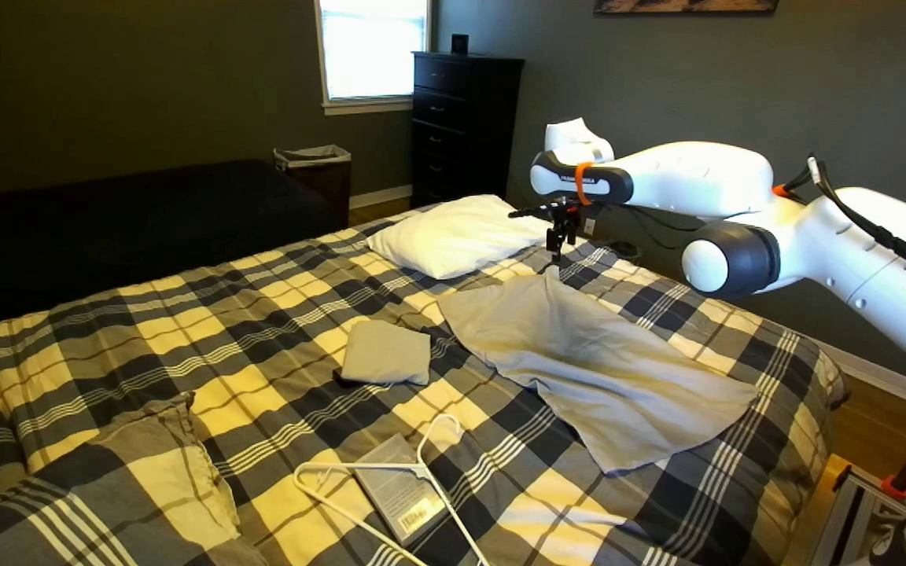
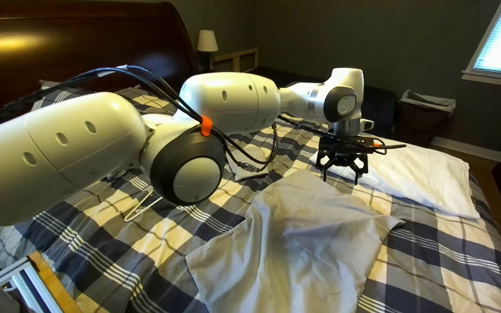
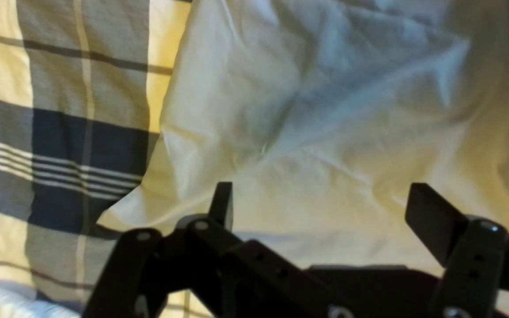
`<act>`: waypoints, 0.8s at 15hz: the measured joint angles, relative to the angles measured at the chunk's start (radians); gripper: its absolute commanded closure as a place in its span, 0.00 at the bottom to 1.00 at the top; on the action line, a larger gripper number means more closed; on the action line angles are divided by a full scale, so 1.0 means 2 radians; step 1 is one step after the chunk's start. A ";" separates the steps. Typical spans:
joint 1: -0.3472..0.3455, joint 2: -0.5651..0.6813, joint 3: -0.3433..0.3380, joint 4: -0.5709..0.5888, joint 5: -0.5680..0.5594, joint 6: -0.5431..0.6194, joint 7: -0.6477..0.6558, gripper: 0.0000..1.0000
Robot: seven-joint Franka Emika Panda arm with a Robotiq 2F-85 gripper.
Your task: Unfold the pillow case on the right
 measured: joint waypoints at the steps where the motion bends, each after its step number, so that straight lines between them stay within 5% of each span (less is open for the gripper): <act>1: 0.002 0.000 0.000 0.000 0.000 0.026 0.016 0.00; 7: 0.023 0.011 -0.001 -0.001 0.001 0.171 0.105 0.00; 12: 0.033 0.033 0.024 -0.001 0.025 0.179 0.114 0.00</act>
